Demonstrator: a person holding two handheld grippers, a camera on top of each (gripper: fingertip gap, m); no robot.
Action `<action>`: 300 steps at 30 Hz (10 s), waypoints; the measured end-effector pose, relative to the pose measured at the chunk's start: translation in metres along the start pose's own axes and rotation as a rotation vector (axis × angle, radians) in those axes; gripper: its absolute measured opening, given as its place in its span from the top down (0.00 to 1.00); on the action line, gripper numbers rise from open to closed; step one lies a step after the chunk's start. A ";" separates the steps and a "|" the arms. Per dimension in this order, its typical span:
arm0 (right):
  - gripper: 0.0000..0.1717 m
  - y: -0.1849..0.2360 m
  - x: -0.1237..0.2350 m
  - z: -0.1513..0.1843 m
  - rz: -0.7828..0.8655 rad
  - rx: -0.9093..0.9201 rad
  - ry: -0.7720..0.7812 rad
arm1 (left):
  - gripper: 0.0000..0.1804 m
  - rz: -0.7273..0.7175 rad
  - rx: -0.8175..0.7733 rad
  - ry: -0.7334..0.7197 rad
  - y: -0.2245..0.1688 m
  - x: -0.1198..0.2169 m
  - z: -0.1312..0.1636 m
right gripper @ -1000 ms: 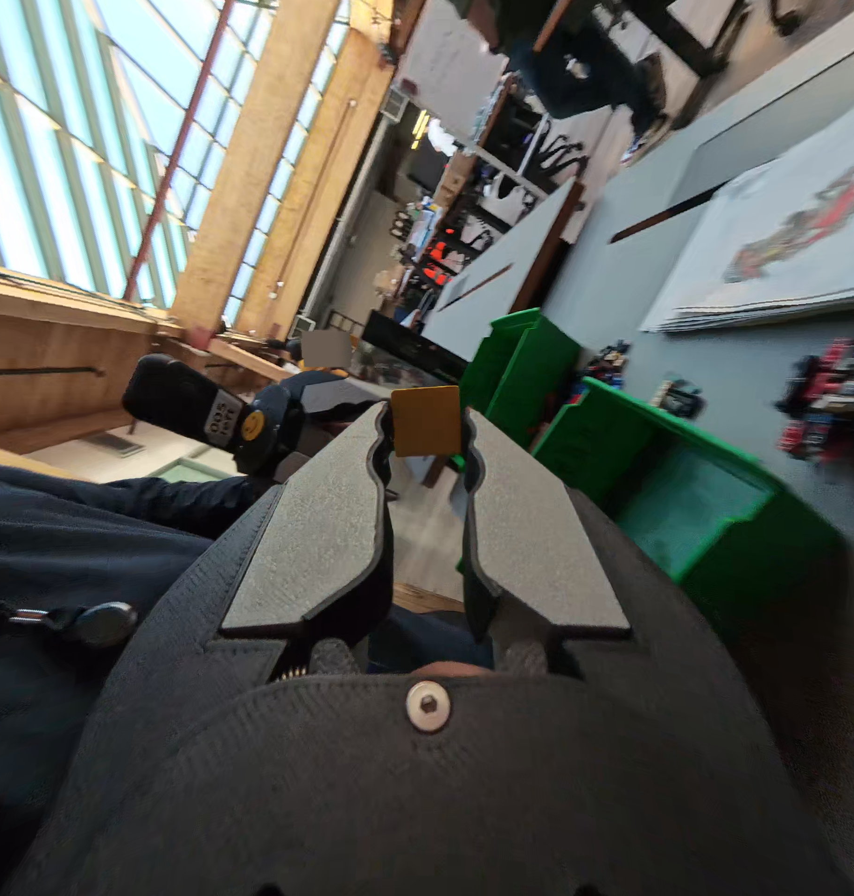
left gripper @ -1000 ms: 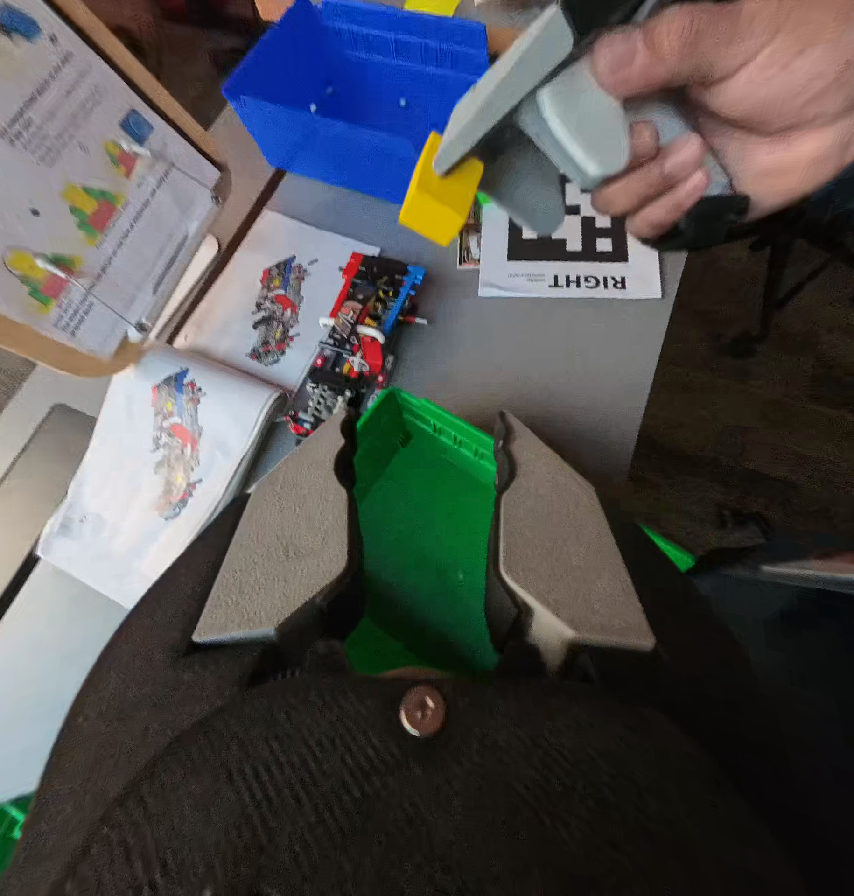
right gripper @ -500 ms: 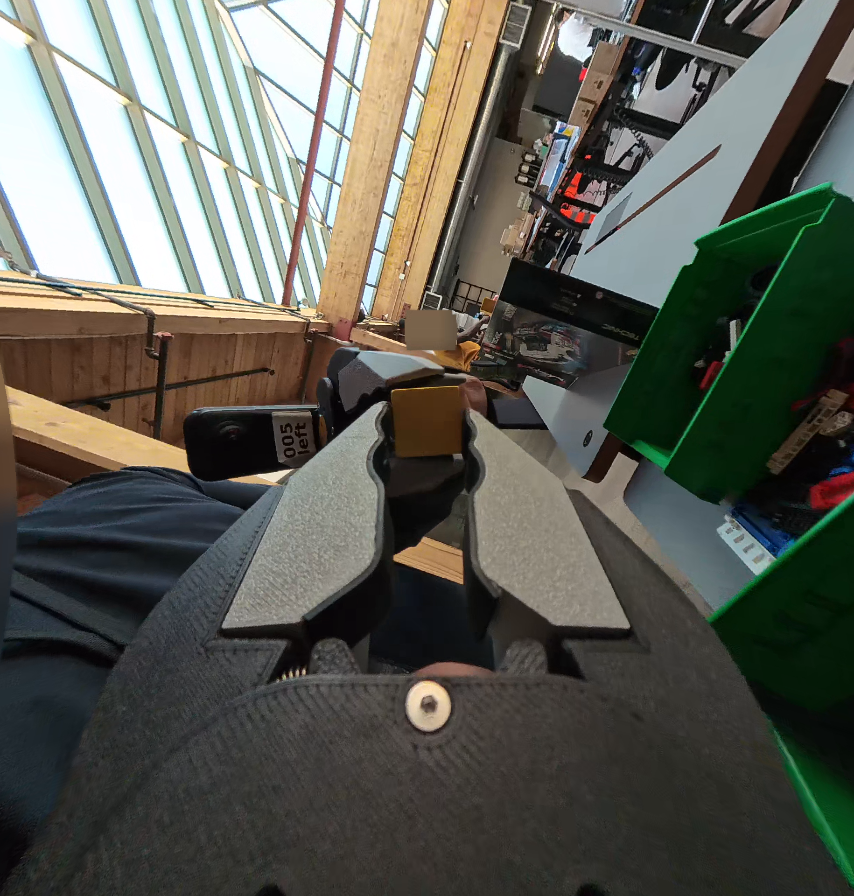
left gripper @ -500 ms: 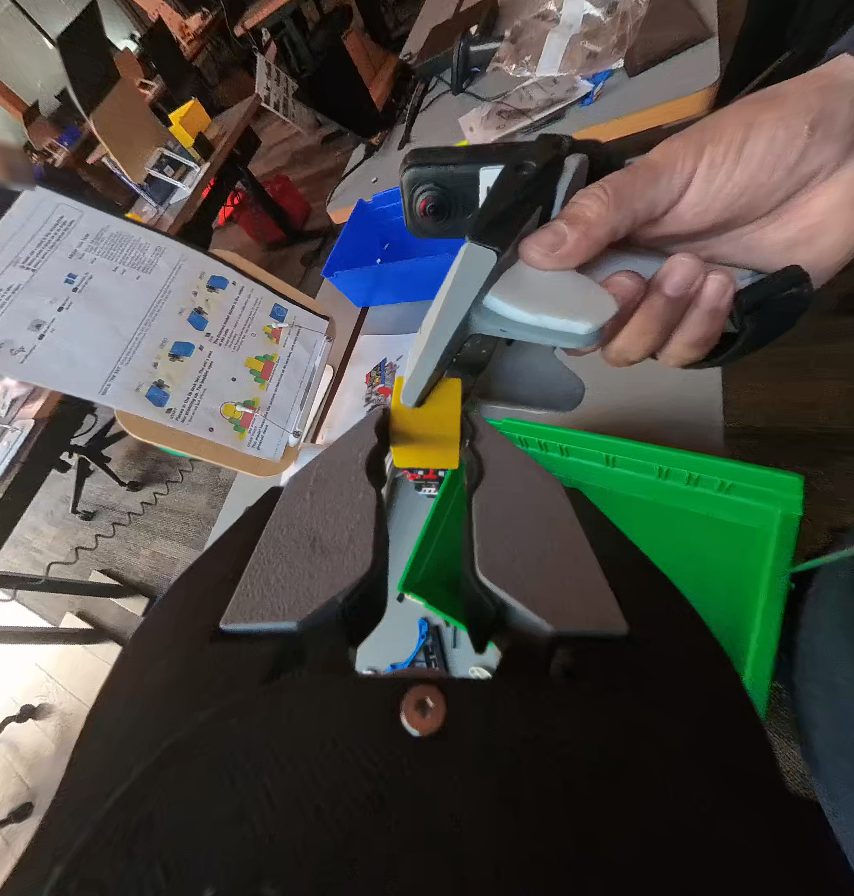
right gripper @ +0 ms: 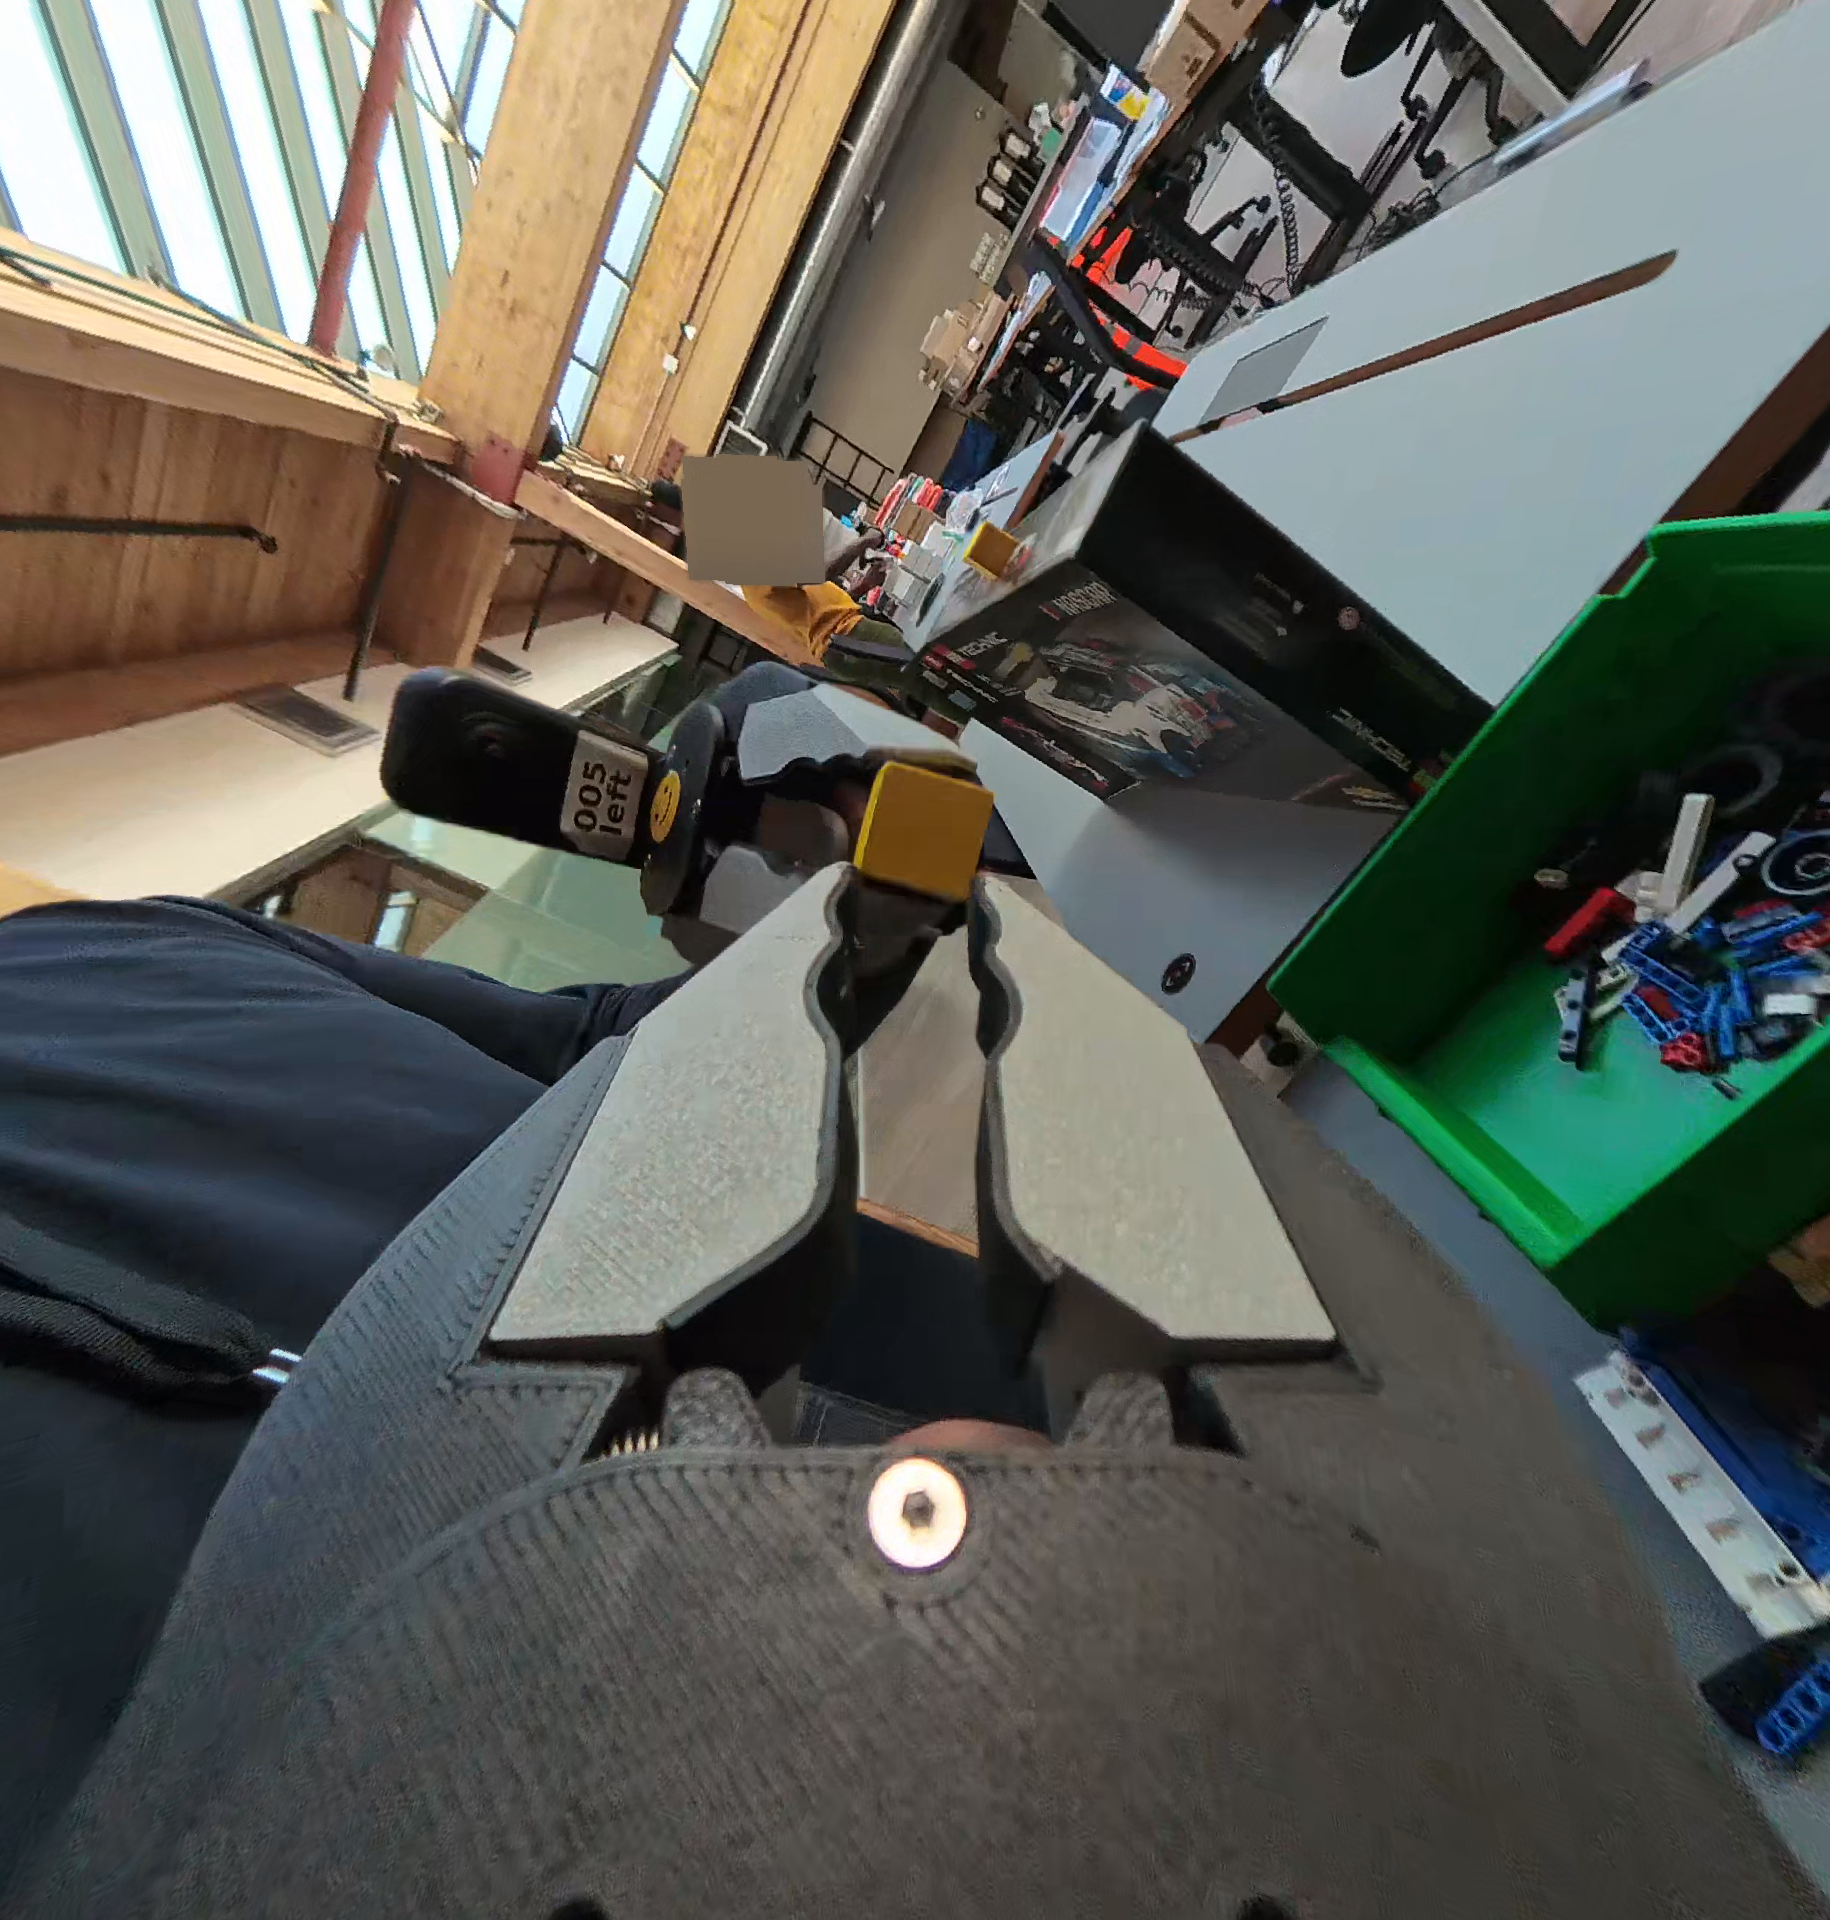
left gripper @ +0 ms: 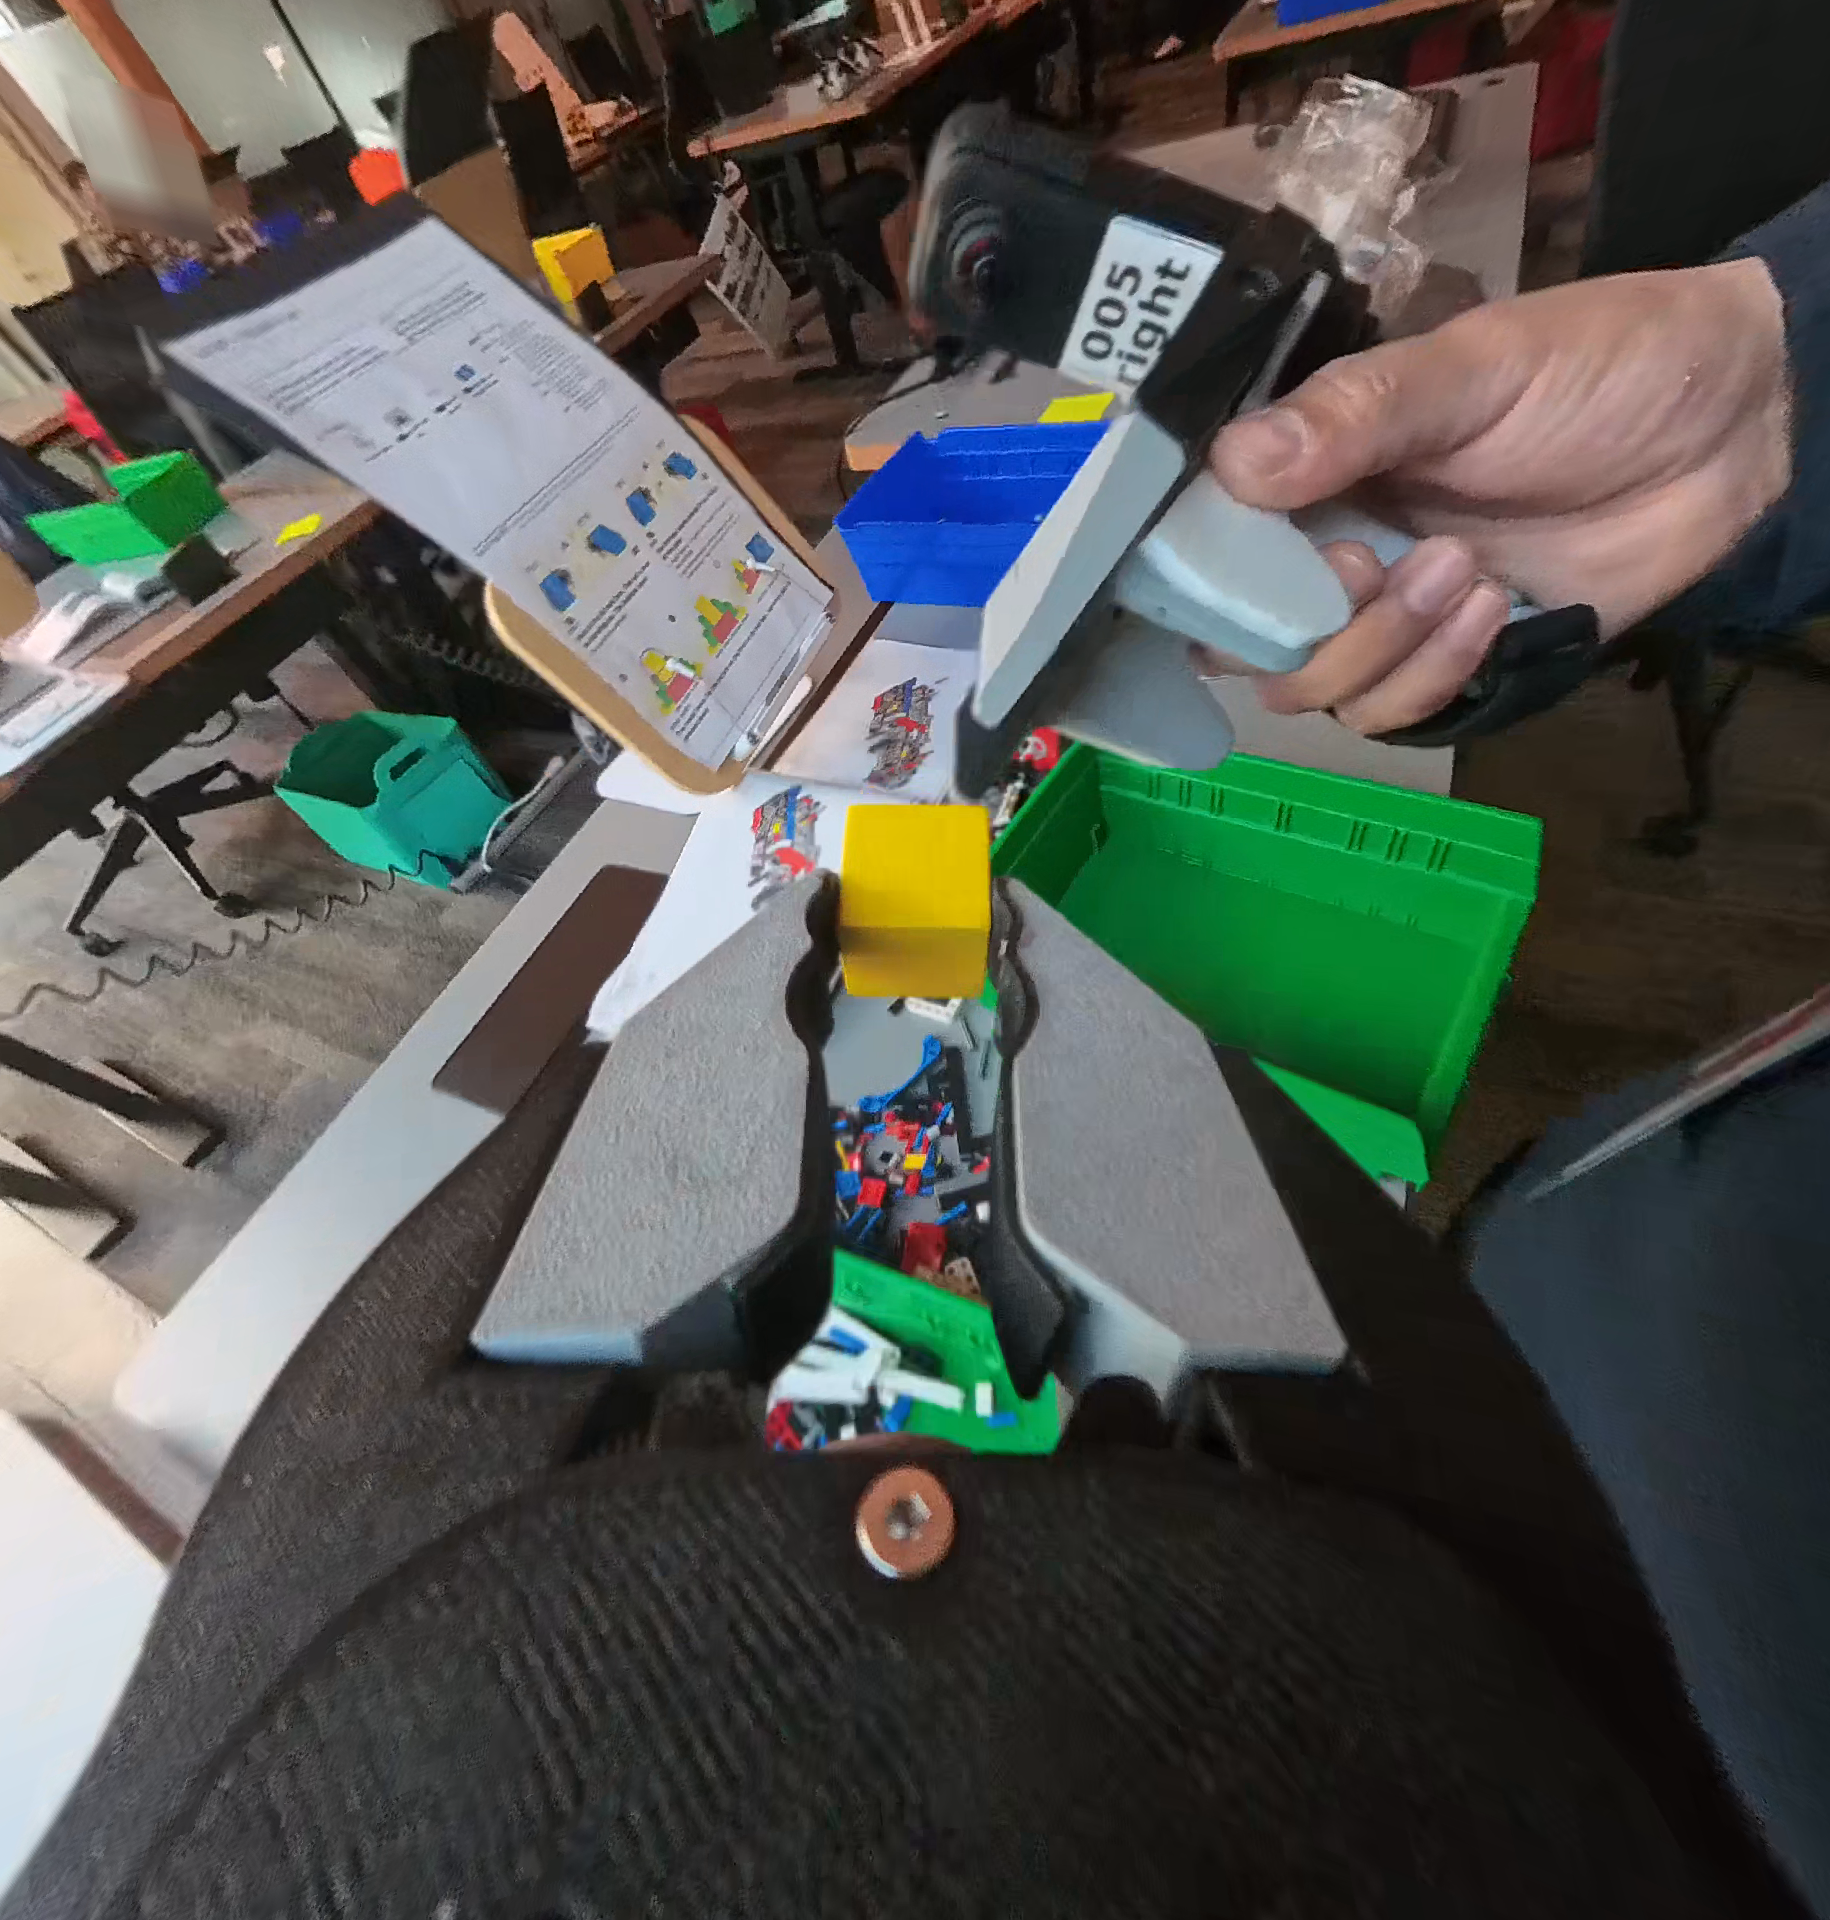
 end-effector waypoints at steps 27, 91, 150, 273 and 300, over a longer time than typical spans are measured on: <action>0.95 -0.005 -0.090 0.012 0.028 0.026 0.152 | 0.86 -0.974 0.620 0.144 0.196 0.297 0.128; 0.91 -0.039 0.092 0.004 0.681 0.358 -0.005 | 0.66 -0.712 0.343 -0.005 0.121 0.215 0.067; 0.84 -0.006 0.060 -0.024 -0.105 -0.014 0.013 | 0.81 -0.053 -0.123 0.047 -0.031 -0.084 -0.055; 0.86 -0.079 0.229 0.026 1.126 0.355 -0.005 | 0.69 0.152 0.707 0.154 -0.031 0.026 0.121; 0.79 -0.354 0.578 0.016 1.618 -0.187 0.117 | 0.69 -0.061 0.741 0.589 -0.132 -0.116 0.048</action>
Point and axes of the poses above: each gripper's, where its closed fingertips meet, x back along the fingers, z out of its underside, y = z × x across the jaws, the point moved 10 cm from there along x, back along the fingers, and after that the axes turned 3 degrees about x, right-handed, at the moved point
